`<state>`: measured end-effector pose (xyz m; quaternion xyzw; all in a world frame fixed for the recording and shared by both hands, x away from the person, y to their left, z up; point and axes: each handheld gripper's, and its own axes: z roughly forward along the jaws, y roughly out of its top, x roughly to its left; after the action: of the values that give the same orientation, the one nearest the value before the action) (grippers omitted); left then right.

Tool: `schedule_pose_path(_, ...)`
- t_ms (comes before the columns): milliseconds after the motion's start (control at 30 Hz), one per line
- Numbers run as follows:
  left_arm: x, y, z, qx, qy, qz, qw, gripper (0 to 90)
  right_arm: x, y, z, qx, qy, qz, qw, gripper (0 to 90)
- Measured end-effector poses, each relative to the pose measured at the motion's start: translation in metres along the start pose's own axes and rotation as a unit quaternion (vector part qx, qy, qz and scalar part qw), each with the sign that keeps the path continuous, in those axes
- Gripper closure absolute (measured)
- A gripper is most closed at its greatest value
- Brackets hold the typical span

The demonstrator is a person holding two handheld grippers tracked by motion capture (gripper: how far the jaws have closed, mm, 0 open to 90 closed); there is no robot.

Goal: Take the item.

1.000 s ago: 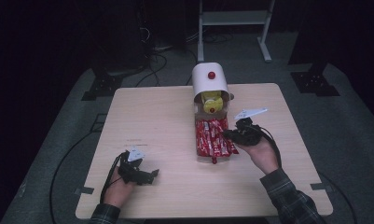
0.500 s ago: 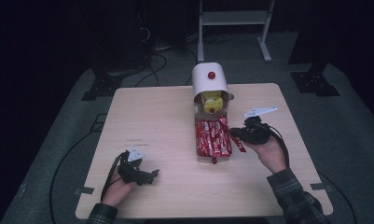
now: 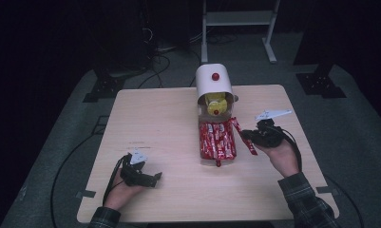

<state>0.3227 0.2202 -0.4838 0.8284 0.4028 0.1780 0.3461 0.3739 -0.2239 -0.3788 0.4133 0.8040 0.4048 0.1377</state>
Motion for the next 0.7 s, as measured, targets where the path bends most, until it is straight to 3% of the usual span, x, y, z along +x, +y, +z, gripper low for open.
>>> schedule_pose_path(700, 0.0, 0.0, 0.0, 0.001, 0.0, 0.002, 1.0, 0.0, -0.025, -0.025, -0.012, 0.001, -0.026, 0.021, 0.9994, 86.6)
